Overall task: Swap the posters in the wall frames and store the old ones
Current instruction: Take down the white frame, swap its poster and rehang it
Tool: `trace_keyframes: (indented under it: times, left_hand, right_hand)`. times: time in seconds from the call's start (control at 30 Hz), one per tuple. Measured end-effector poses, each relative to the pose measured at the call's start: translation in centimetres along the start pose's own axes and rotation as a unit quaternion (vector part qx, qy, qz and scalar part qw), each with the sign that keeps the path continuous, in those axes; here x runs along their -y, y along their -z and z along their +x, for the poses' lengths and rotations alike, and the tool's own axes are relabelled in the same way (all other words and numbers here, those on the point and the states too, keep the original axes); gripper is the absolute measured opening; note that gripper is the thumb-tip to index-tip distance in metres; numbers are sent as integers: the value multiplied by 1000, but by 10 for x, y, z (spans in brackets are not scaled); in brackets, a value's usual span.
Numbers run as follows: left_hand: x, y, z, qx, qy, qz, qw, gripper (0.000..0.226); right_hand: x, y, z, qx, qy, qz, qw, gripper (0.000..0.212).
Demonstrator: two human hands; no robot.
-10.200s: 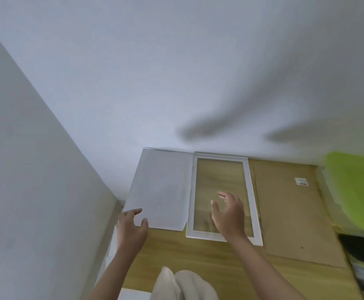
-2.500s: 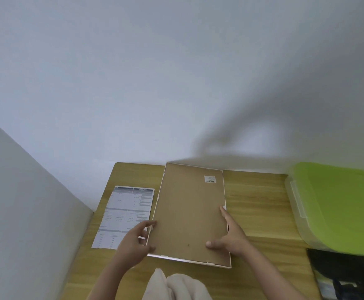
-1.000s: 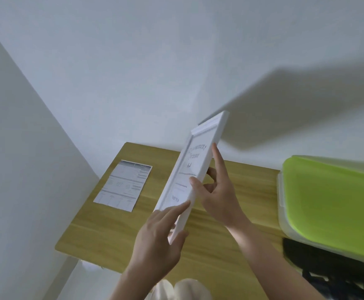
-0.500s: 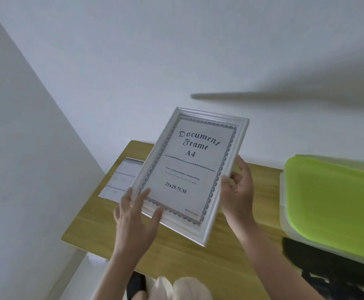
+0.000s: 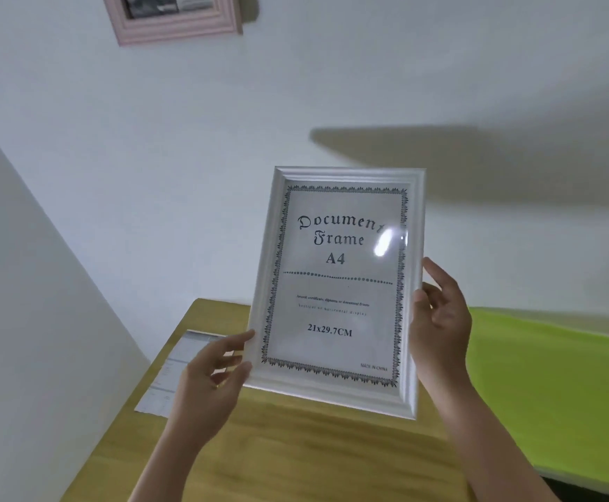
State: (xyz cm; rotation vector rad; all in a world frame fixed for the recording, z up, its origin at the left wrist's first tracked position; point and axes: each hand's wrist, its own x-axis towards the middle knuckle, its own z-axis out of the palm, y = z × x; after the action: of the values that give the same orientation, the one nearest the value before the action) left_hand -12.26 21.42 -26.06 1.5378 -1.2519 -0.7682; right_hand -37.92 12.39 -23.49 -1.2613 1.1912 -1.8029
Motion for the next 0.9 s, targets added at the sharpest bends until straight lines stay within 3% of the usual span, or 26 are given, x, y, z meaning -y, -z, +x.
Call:
trace_keyframes:
  times: [0.17,0.43,0.67,0.9]
  left_hand:
    - [-45,-1,30,43,-65,-80,994,31]
    - [-117,-13,91,67,-192,-145,968,51]
    - [-177,-21,140,17,-282,-207,937,63]
    - [-194,-30,165,-15,-303,-218,927,59]
  right_hand:
    - [26,8,36,-21,79,-8,997,44]
    - [85,7,110,-42,203,-24,978,47]
    - [149,-4,182,-30,286,-43,957,48]
    - [170,-17,220,-13,275,-46,960,41]
